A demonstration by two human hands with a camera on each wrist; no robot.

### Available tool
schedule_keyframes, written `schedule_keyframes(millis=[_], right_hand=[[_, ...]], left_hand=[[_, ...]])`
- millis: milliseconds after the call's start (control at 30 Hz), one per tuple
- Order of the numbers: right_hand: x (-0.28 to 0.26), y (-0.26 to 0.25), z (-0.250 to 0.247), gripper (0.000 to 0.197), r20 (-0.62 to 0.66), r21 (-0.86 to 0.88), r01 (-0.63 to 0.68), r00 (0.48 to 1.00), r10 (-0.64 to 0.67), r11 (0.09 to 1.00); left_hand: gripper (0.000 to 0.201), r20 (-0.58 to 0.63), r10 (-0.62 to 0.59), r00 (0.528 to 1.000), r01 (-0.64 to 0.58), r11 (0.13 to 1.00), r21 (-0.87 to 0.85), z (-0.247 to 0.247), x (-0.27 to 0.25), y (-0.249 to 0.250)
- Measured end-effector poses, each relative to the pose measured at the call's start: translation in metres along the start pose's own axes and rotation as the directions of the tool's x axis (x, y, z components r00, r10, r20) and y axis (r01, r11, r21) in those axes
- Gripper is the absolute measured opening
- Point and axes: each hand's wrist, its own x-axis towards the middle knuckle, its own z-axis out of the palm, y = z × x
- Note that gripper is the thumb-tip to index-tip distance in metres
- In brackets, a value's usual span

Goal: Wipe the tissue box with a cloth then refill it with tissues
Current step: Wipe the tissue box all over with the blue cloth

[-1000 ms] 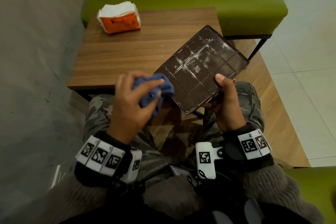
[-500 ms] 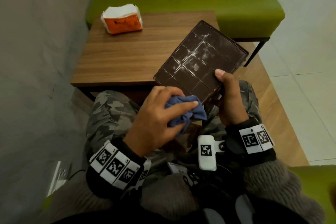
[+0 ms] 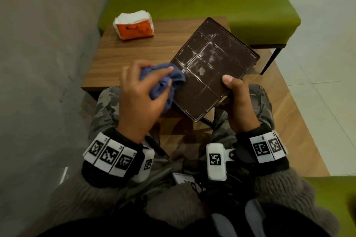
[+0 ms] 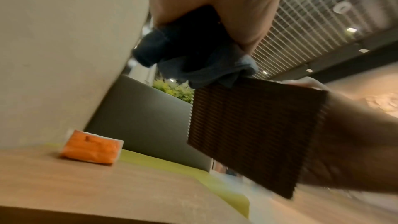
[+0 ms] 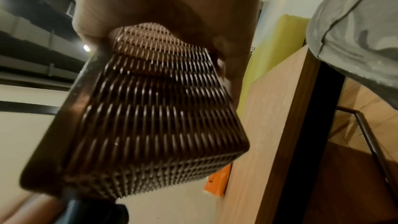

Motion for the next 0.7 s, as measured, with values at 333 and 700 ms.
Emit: schedule_keyframes(millis=[333,700], right_hand=[[0.0,0.013,-0.004,0.106,0.004,0.047,-0.089,0.996,0.089,0.995],[-0.019,-0.001,-0.003,0.041,0.247,0.125,-0.151,0.962,0.117,0.981]], left_hand=[[0.028,0.068,-0.023,0.997,0.025,0.999,-0.024,0.002,-0.008,-0.017],[0.032,0.501,-0.439,0.746,0.661,0.399,-0.635,-0.025,0.001,-0.036]])
